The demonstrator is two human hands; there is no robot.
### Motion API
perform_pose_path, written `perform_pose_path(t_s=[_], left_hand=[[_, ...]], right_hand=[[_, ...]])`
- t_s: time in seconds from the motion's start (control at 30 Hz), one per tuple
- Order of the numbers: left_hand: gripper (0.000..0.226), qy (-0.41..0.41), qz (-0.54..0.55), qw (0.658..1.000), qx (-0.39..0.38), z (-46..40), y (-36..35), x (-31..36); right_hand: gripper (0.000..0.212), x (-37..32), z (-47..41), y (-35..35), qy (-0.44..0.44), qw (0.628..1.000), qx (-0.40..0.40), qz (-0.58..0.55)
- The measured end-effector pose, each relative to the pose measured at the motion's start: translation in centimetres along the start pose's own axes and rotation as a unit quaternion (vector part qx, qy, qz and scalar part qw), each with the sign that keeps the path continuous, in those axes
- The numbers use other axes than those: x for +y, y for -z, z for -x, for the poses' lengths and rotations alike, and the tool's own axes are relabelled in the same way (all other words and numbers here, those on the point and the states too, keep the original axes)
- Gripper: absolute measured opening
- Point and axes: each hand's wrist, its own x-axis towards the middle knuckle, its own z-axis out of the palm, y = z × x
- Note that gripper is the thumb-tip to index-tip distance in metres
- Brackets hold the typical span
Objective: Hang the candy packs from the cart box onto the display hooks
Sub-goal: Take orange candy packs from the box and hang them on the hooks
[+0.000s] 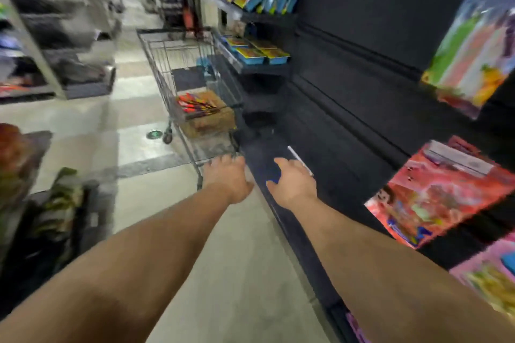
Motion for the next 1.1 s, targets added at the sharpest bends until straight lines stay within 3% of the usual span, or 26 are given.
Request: perform_pose_path(t_s=[0.27, 0.7, 1.1], left_hand=[[0.072, 0.087, 0.036, 0.995, 0.012, -7.8, 1.8, -11.8], [0.073, 0.18, 0.037, 0.981, 0.056, -30.0, 7.7, -24.1], [0.069, 0.161, 0.064, 0.984, 0.046, -49.1, 7.9, -34.0]], right_hand=[[0.057, -12.7, -10.4, -3.1, 0.086, 0.995, -0.044, 0.002], [0.049, -24.4, -35.9, -4.1, 0.152, 0.987, -0.057, -0.019], [0.055, -33.8, -54.5, -9.2, 0.152, 0.986, -0.072, -0.006]])
